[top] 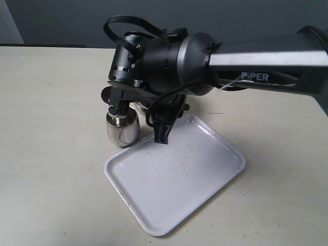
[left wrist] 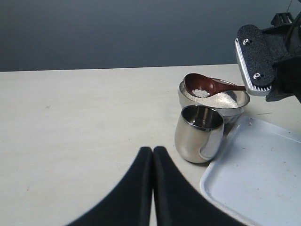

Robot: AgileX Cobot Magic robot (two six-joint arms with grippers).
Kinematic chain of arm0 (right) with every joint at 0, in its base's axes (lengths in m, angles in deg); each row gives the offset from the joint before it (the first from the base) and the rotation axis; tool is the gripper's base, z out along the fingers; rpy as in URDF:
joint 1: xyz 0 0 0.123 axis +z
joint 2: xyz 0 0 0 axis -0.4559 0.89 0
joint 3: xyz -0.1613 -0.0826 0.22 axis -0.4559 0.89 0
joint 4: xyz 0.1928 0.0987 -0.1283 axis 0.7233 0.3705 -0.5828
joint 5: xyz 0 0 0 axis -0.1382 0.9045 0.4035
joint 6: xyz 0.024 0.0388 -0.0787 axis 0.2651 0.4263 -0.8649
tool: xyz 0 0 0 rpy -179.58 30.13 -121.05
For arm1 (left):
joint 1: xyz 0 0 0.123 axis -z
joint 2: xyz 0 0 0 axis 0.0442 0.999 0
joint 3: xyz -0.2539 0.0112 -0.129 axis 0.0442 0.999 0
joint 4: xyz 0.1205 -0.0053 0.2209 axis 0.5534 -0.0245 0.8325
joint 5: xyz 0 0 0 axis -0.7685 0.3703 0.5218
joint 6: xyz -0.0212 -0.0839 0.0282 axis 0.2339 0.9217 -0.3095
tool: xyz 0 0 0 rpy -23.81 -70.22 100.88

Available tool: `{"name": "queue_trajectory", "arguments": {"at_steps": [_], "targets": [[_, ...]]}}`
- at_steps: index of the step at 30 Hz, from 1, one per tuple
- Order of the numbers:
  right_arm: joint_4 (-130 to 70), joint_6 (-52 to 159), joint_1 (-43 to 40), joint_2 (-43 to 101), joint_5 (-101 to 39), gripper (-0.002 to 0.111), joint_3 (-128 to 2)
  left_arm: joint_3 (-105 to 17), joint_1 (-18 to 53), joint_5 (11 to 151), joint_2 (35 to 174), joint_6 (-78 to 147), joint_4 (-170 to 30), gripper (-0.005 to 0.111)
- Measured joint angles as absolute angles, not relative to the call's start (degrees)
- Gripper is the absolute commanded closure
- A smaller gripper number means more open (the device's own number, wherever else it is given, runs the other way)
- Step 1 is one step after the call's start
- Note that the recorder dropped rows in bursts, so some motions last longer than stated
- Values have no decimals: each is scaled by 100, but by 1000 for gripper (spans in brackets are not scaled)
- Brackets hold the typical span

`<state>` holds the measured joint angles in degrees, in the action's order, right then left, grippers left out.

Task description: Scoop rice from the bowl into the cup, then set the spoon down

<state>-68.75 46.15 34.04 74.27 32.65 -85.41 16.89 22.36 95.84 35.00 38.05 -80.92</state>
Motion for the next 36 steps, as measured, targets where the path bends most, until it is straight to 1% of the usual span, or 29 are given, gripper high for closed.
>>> {"name": "queue_trajectory", "arguments": {"at_steps": [7,14,26,36], "targets": [[-7419,5049,3438,7577,3130,109,-8541,1689,2236,9584,3500,3805,-8092,106],[-8180,5932,3674,7585,2840,109,-7853,1689,2236,9584,3500,3805,-8092,106],[-9884,7566,3706,7585,2520,109,-6968,1689,2236,9584,3500,3805,-8092,106],[-10572,8083,3949,7585,2572,109,-6822,1689,2236,9584,3500,3805,-8092,106]]}}
